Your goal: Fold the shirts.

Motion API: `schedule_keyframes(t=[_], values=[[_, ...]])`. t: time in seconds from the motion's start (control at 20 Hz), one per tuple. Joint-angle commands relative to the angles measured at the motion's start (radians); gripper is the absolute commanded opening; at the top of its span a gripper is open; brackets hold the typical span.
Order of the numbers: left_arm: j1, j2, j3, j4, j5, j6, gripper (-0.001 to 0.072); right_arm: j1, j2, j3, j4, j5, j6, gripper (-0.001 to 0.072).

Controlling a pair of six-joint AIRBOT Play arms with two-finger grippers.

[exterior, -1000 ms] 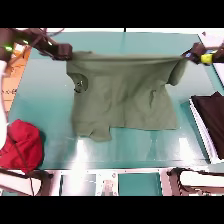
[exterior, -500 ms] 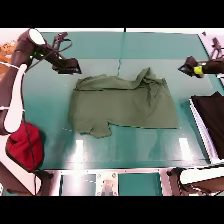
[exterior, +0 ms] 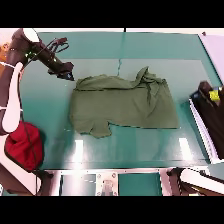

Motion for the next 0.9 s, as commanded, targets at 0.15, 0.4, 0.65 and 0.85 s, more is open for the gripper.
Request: schedule_keyframes(t=[0.15,0.4,0.65,0.85], values=[[0.053,0.301,-0.511,-0.010,0.110,0.060,0.0023,-0.157,0.175,-0.381,-0.120,-0.021,0.175,0.0354],[0.293,0.544,-0.955,-0.065,0.241,0.128,0.0023,-0.140,0.171,-0.570,0.109,-0.191,0.082,0.0437],[0.426,0.563,-1.075,-0.142,0.306,0.129,0.0025,-0.099,0.098,-0.592,0.196,-0.301,0.065,0.0430],[0.423,0.563,-1.118,-0.181,0.377,0.127,0.0424,-0.062,0.009,-0.591,0.259,-0.391,0.029,0.0376]])
